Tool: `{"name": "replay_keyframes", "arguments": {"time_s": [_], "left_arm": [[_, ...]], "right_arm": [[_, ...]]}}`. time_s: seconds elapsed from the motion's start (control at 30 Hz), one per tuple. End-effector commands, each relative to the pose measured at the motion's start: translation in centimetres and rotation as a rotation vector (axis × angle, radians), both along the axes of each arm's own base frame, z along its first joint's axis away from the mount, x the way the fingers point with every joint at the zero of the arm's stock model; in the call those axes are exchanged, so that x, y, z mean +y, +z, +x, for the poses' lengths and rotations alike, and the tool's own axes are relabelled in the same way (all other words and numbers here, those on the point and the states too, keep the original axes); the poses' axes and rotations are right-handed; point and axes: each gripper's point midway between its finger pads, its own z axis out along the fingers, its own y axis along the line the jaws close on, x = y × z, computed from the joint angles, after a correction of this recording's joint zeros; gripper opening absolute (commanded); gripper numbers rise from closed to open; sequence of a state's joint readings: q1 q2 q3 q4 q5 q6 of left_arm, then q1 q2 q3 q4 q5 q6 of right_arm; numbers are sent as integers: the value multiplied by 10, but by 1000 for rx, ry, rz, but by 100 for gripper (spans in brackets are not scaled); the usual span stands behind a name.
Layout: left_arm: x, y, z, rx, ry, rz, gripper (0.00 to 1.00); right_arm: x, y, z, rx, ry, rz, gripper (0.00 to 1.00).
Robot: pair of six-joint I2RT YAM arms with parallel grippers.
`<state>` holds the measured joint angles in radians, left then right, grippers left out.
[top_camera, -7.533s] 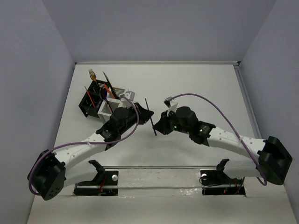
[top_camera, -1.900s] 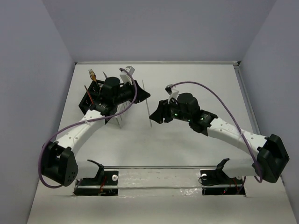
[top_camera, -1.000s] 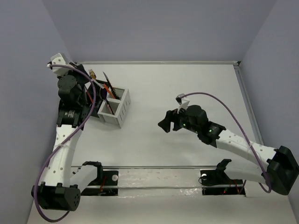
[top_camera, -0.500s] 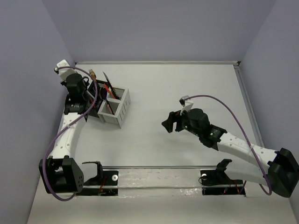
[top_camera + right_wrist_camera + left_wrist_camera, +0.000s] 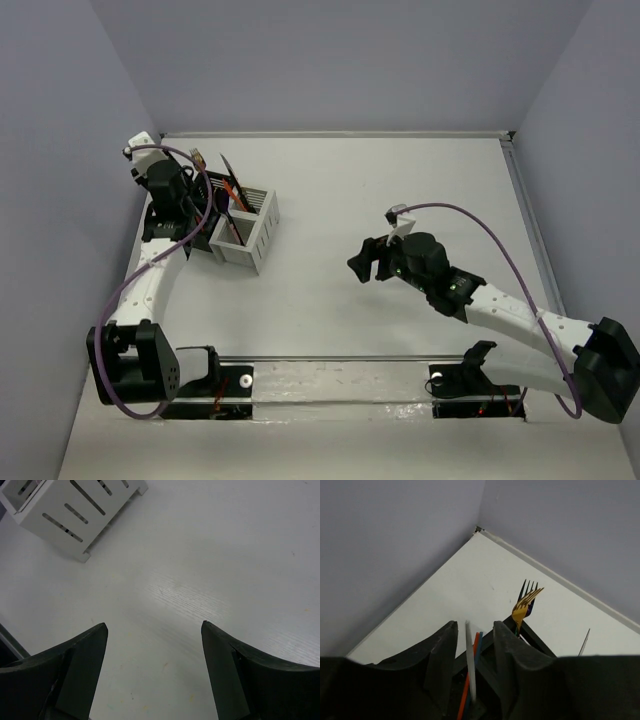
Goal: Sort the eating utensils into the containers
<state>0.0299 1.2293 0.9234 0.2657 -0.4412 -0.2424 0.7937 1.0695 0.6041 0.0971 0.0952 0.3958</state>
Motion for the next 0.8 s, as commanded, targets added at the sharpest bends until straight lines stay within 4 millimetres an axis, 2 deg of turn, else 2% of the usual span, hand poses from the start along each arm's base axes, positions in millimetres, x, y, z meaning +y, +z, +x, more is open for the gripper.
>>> {"name": "replay_keyframes", "arguments": {"time_s": [0.0,0.17,0.3,0.33,0.37,0.4,0.53,0.57,0.67,0.7,0.77], "left_arm": [[-2,26,2,-88,-18,0,42],[-17,55,-6,-173,-99,-30,64],[-40,83,-17,-260,-224,-73,69],[-46,98,-26,-304,-256,-80,70],[-56,105,-31,-331,-307,-97,77],[-61,118,-41,-374,-332,-95,99],[-83,147,-65,-458,-433,-91,99],[-93,153,-70,-470,-476,-89,99],[-113,175,-87,-514,-565,-100,99],[-124,180,-92,-523,-628,-104,99],[-139,193,-110,-560,-717,-108,99]], "right_arm": [[2,18,6,-64,-12,39,81],[3,18,6,-64,-14,46,81],[4,25,2,-75,7,61,81],[4,31,1,-86,14,71,81],[3,36,0,-98,16,80,81],[0,50,-3,-129,17,107,81],[-16,93,-13,-228,2,178,81],[-24,115,-19,-275,-5,220,81],[-38,142,-28,-334,-22,266,83],[-41,156,-32,-357,-23,286,99],[-51,167,-35,-375,-43,281,100]]}}
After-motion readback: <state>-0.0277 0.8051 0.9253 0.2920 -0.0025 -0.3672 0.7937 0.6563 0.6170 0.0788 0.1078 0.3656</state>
